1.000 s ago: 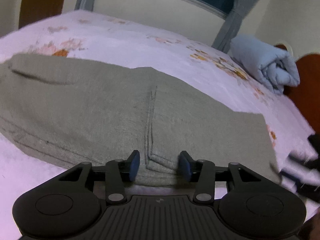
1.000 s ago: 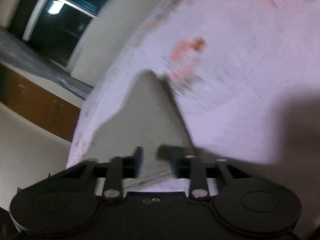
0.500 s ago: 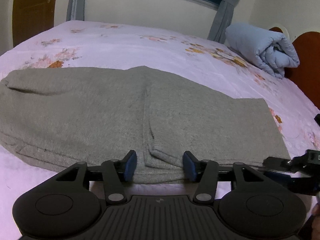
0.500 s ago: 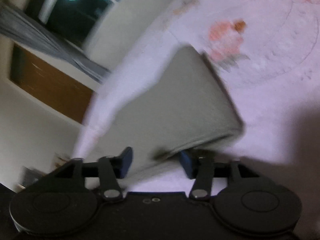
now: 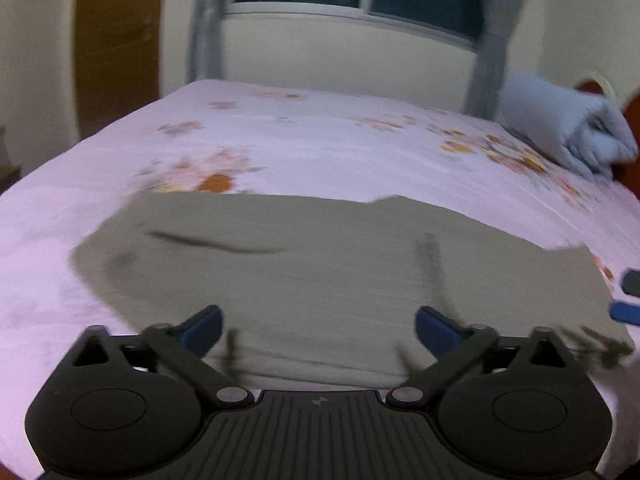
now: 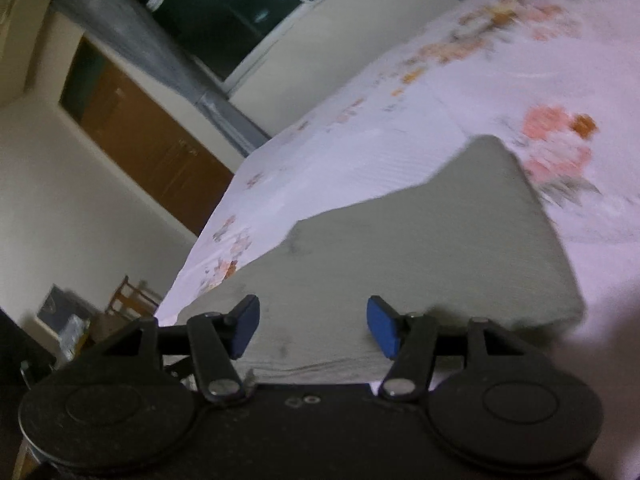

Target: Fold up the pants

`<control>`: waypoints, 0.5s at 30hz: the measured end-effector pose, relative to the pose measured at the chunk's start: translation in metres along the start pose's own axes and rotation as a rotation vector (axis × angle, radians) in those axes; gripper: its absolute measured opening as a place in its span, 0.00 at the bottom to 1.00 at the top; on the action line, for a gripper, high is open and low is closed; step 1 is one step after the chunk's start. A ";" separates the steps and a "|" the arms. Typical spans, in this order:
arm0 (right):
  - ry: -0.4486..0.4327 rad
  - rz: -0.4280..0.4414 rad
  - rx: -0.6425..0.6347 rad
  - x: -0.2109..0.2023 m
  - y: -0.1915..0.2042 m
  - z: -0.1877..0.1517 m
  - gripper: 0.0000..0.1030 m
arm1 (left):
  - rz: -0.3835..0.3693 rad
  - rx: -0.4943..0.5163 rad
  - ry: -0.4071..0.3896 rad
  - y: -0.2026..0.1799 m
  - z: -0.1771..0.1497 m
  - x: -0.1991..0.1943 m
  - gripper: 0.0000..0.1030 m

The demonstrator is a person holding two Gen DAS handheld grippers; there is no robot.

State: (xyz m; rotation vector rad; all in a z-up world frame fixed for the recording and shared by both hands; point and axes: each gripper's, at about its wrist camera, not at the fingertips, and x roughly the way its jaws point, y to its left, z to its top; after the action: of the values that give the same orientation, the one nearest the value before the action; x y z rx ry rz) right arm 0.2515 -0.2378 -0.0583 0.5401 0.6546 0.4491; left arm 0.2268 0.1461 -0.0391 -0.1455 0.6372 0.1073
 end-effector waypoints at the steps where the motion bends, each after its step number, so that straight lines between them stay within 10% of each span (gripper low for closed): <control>1: -0.003 -0.018 -0.045 0.005 0.010 -0.001 0.72 | 0.013 -0.032 0.000 0.016 0.000 0.000 1.00; 5: -0.008 -0.083 -0.211 0.020 0.043 -0.015 0.73 | 0.037 -0.244 0.034 0.098 -0.007 0.013 1.00; 10: 0.009 -0.175 -0.321 0.049 0.068 -0.032 0.76 | -0.154 -0.565 0.057 0.180 -0.019 0.051 1.00; 15: 0.031 -0.219 -0.332 0.067 0.075 -0.046 0.76 | -0.227 -0.640 0.022 0.203 -0.020 0.084 1.00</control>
State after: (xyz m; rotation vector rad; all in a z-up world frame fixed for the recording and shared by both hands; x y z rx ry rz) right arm 0.2518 -0.1284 -0.0737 0.1448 0.6447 0.3502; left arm 0.2531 0.3475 -0.1257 -0.8350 0.5865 0.0877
